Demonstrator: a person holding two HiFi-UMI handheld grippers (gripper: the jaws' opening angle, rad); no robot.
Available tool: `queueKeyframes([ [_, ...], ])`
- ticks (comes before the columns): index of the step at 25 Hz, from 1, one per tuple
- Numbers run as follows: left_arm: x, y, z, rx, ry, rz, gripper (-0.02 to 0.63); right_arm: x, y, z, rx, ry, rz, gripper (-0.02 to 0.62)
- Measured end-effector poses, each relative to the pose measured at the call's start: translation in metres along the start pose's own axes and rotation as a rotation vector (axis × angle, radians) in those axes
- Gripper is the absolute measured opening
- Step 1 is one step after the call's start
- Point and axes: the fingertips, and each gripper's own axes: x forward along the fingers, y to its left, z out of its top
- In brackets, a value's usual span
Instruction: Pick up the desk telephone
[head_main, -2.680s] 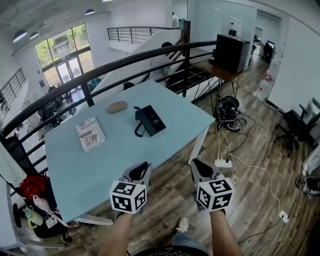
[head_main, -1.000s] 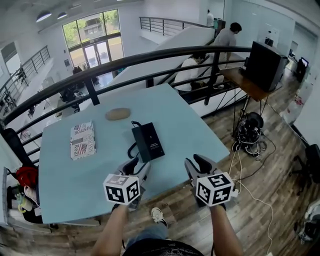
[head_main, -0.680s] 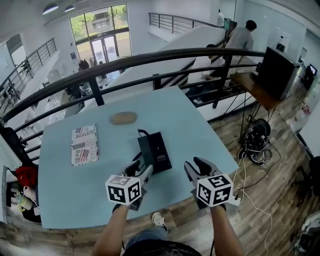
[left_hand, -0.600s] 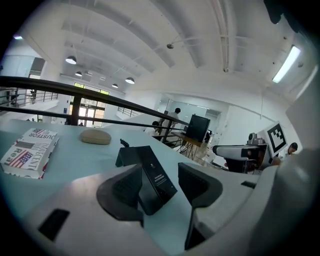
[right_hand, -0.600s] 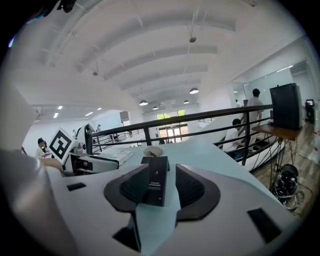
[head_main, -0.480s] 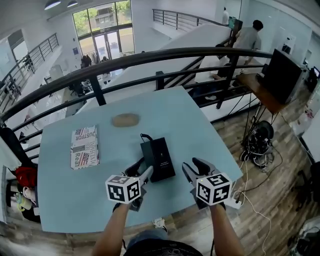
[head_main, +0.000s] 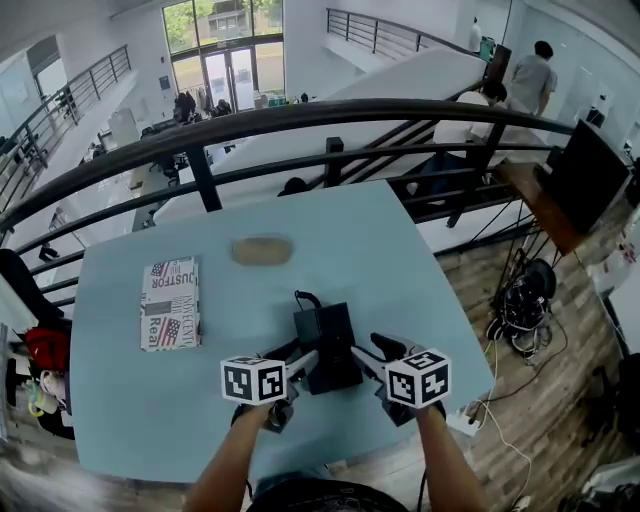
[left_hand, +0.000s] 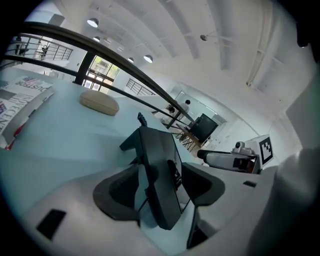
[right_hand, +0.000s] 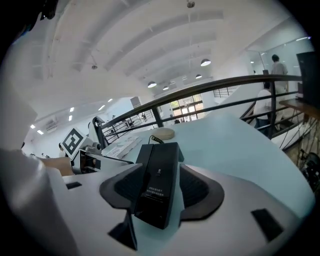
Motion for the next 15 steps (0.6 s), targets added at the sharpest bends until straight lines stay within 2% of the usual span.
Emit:
queueKeyframes([
  [7, 0.016, 0.011, -0.004, -0.051, 0.048, -0.028, 0.256, 0.036, -0.005, -0.020, 0.079, 0.103, 0.104, 0.254],
  [15, 0.032, 0.008, -0.012, -0.075, 0.101, -0.049, 0.256, 0.061, -0.008, -0.037, 0.116, 0.204, 0.219, 0.276],
])
